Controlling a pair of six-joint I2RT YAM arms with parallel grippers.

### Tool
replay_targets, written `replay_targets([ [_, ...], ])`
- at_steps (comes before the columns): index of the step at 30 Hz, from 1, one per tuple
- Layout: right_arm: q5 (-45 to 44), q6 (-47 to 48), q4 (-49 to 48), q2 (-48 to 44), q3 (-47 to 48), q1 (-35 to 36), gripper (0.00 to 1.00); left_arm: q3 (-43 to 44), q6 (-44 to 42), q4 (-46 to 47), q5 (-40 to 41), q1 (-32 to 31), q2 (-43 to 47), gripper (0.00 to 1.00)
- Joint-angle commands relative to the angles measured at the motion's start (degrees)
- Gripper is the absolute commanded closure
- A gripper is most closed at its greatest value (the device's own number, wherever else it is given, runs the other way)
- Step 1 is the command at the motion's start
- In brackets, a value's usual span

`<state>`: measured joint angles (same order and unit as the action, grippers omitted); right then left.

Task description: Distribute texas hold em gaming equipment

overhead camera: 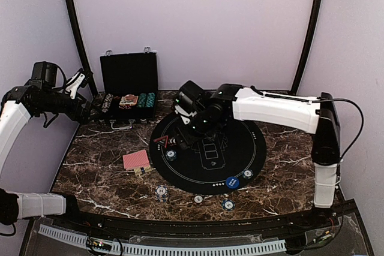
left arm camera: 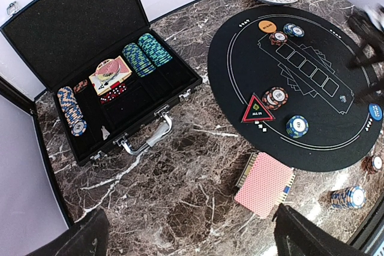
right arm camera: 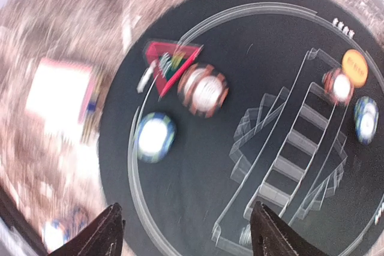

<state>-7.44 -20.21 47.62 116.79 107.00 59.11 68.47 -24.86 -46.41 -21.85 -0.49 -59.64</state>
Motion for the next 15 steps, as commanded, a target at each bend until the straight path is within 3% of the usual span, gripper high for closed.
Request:
replay_targets([
  [1,-0.55,-1.80,1.54,-6.02,-12.56,6.85,0.25,1.44,-0.01,-0.91,-0.88,0.32,1.07,0.01],
  [7,1.84,-5.95,1.54,-10.14,-21.85,14.09,0.15,1.69,0.09,-1.57,-1.36,0.32,1.11,0.01],
  [15,4.48,-6.86,-1.93,-8.08,-25.91,15.50,0.14,1.90,0.01,-2.54,-1.36,0.32,1.34,0.01],
])
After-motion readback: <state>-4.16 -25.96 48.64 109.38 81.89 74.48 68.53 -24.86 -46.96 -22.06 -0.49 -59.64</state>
